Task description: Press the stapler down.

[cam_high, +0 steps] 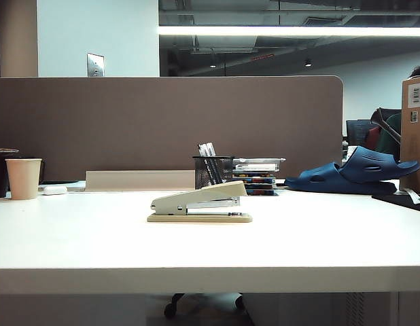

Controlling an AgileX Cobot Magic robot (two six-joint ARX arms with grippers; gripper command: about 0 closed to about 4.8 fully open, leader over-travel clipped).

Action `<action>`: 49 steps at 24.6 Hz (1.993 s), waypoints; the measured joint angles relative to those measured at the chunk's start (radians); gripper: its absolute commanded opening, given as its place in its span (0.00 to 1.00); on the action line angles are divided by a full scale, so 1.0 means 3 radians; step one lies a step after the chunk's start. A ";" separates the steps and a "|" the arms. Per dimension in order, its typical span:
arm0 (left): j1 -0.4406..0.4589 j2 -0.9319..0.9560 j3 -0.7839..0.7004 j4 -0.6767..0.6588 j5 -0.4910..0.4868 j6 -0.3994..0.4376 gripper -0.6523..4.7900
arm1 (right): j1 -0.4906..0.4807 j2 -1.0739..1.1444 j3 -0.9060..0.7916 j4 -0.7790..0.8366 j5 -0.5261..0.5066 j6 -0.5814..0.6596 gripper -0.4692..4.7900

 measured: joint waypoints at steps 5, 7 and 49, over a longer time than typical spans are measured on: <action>0.0000 0.0000 0.0000 0.0005 0.0000 -0.0001 0.11 | 0.0000 -0.0641 -0.0655 0.0217 -0.0053 0.0053 0.07; 0.0000 0.0000 0.0000 0.0006 0.0000 0.0000 0.11 | 0.0003 -0.0755 -0.0802 0.0287 -0.0065 0.0069 0.07; 0.0000 0.0001 -0.0003 0.0112 0.0000 0.0060 0.11 | 0.0005 -0.1372 -0.2204 0.1462 0.0045 0.0137 0.07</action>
